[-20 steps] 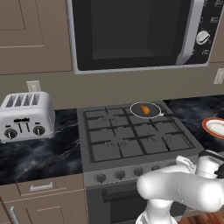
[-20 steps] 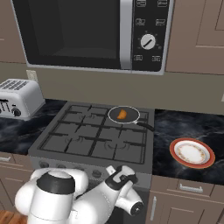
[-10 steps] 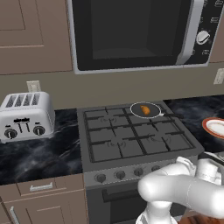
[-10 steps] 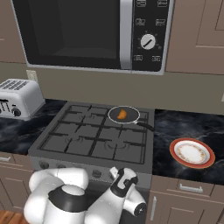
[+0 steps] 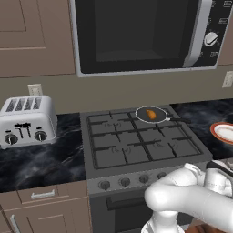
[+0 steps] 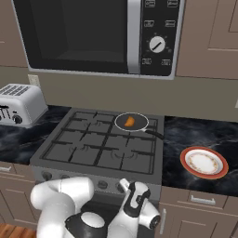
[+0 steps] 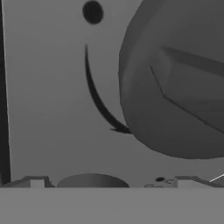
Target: Pick the croissant and place it on the pan. Then turn on the stove to warm the croissant.
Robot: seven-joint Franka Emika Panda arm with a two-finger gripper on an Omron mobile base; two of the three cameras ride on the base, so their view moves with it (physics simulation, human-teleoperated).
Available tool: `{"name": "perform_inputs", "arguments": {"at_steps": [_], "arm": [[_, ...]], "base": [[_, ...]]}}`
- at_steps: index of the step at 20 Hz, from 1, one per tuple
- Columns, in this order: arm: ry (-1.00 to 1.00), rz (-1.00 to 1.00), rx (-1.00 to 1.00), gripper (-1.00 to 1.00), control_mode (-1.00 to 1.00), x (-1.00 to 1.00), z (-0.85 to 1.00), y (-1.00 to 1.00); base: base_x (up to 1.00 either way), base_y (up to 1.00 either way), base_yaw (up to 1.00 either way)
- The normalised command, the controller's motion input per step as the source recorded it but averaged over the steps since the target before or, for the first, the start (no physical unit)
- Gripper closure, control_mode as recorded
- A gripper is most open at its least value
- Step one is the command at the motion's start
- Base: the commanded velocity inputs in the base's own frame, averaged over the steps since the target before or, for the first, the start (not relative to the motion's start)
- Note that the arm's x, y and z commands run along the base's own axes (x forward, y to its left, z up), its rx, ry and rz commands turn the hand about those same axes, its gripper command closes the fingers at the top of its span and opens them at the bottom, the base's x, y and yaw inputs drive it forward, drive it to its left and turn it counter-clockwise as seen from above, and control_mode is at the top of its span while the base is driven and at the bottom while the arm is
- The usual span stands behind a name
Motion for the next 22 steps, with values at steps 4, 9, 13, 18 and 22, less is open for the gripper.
{"name": "perform_inputs", "arguments": {"at_steps": [4,9,13,18,22], "arm": [[0.00,0.00,0.00,-1.00,-1.00,0.26,-0.25,0.02],[0.00,0.00,0.00,-1.00,-1.00,0.31,-0.24,0.01],[0.00,0.00,0.00,1.00,-1.00,0.33,-0.21,0.15],[0.00,0.00,0.00,1.00,-1.00,0.41,-0.20,0.24],[0.00,0.00,0.00,1.00,-1.00,0.44,-0.16,0.06]], "base": [[0.00,0.00,0.00],[0.00,0.00,0.00],[0.00,0.00,0.00],[0.00,0.00,0.00],[0.00,0.00,0.00]]}}
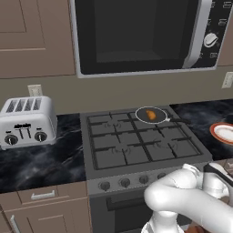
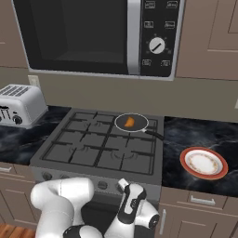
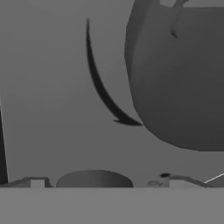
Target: Pick the croissant and place it on the pan. Then turn on the stove to warm the croissant.
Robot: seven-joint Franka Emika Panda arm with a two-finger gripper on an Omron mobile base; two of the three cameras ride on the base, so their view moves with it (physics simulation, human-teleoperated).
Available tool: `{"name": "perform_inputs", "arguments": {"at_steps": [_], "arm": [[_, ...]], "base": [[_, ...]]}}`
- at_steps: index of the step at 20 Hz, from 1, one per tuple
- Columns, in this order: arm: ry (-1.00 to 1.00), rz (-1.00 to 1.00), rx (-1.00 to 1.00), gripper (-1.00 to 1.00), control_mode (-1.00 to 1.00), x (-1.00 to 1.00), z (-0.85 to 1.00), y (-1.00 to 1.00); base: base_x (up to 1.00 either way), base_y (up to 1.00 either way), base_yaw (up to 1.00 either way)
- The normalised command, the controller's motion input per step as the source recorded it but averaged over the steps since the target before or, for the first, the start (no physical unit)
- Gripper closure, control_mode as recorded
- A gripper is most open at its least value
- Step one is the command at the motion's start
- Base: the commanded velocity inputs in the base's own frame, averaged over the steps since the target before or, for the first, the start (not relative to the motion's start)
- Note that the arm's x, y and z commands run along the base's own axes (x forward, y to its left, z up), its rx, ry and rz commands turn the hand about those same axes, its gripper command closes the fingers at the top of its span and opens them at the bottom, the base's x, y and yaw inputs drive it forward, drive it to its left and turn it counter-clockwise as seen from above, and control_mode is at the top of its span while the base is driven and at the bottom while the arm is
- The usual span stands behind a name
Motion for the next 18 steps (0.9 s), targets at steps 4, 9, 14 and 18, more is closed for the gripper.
{"name": "perform_inputs", "arguments": {"at_steps": [4,9,14,18], "arm": [[0.02,0.00,0.00,1.00,-1.00,0.44,-0.12,0.01],[0.00,0.00,-0.06,1.00,-1.00,0.35,0.00,0.00],[0.00,0.00,-0.15,1.00,-1.00,0.25,0.00,0.00],[0.00,0.00,-0.19,1.00,-1.00,0.14,0.00,0.00]], "base": [[0.00,0.00,0.00],[0.00,0.00,0.00],[0.00,0.00,0.00],[0.00,0.00,0.00]]}}
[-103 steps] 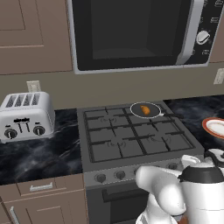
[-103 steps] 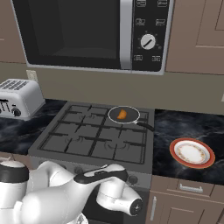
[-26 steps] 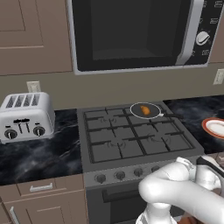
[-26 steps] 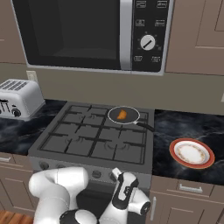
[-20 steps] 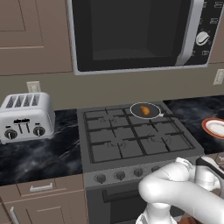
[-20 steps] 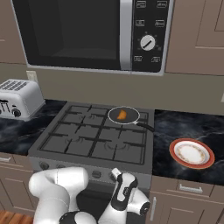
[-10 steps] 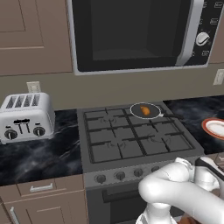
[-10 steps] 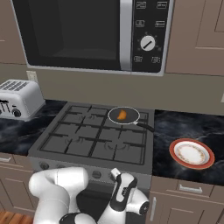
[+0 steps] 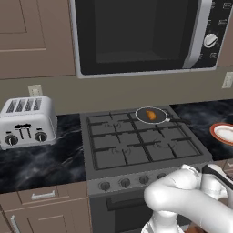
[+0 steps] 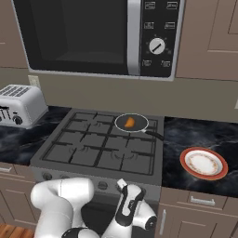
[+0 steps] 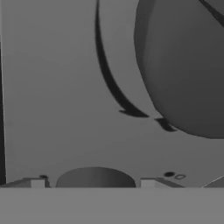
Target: Pick the croissant and place it on the pan. Then turn on the stove to warm the croissant.
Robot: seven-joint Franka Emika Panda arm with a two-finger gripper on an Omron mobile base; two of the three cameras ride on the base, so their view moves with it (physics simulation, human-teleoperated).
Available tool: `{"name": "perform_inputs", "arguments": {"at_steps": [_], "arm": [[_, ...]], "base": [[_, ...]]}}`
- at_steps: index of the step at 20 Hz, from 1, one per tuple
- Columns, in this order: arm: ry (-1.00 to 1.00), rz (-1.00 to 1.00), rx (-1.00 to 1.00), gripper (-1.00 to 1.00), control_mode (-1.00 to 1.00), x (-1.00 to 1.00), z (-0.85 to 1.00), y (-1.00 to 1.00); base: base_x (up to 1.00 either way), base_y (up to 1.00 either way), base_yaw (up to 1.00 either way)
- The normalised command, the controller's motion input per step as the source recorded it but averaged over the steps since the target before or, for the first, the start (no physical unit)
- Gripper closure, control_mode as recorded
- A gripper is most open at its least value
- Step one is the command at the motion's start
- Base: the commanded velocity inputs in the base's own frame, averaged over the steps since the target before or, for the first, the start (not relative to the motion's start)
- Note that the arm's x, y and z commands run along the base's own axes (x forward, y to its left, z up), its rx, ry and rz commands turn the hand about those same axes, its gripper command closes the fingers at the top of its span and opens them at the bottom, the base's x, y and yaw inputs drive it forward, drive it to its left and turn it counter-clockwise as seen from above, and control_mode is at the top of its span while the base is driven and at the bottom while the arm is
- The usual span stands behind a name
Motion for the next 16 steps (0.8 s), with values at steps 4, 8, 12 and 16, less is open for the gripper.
{"name": "perform_inputs", "arguments": {"at_steps": [4,8,12,16], "arm": [[0.00,0.00,-0.28,1.00,-1.00,0.00,0.00,-0.04],[0.00,0.00,-0.40,1.00,-1.00,0.00,0.00,-0.07],[0.00,0.00,-0.49,1.00,-1.00,0.00,0.00,-0.06],[-0.01,0.00,-0.62,1.00,-1.00,0.00,0.00,0.00]], "base": [[0.00,0.00,0.00],[0.00,0.00,0.00],[0.00,0.00,0.00],[0.00,0.00,0.00]]}}
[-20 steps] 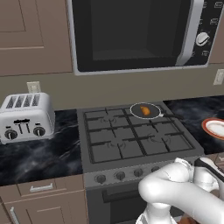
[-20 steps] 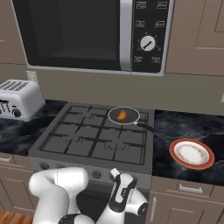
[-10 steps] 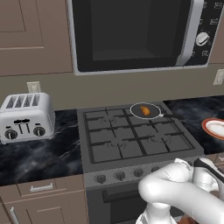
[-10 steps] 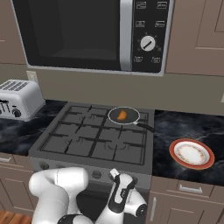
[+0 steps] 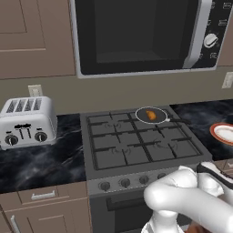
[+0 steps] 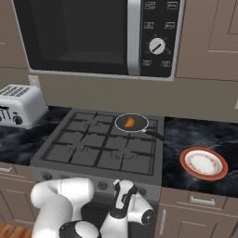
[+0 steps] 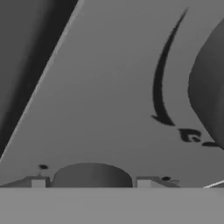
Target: Pick the croissant and place it on the pan. Then turn on the stove to warm the croissant.
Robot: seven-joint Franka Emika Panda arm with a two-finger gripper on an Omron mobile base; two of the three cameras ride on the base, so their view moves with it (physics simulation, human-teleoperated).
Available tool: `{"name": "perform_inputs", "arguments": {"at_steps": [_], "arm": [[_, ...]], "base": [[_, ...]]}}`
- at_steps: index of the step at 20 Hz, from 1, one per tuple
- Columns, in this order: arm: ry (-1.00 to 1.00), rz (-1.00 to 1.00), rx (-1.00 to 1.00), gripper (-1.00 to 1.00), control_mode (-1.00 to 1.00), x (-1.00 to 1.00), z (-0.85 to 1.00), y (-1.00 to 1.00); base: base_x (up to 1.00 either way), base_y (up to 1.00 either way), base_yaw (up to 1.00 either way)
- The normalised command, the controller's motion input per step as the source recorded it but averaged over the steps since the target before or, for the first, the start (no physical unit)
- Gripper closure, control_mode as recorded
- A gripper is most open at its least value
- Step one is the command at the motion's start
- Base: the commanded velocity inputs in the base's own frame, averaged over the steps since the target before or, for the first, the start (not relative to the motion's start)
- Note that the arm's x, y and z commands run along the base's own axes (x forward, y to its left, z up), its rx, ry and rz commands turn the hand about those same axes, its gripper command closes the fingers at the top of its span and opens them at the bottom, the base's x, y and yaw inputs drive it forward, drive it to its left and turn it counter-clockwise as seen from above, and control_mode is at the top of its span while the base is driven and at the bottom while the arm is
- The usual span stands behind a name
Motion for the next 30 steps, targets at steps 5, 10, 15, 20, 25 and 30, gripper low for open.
{"name": "perform_inputs", "arguments": {"at_steps": [5,10,15,20,25,30], "arm": [[-0.02,0.00,-0.67,1.00,-1.00,0.00,-0.01,0.00],[0.00,0.00,-0.57,1.00,-1.00,0.00,-0.02,0.00],[0.00,0.00,-0.56,1.00,-1.00,0.00,0.00,-0.03],[0.00,0.00,-0.64,1.00,-1.00,0.00,0.00,0.00],[-0.01,0.00,-0.69,1.00,-1.00,0.00,0.00,0.00],[-0.01,0.01,-0.72,1.00,-1.00,0.00,0.00,0.00]], "base": [[0.00,0.00,0.00],[0.00,0.00,0.00],[0.00,0.00,0.00],[0.00,0.00,0.00],[0.00,0.00,0.00],[0.00,0.00,0.00]]}}
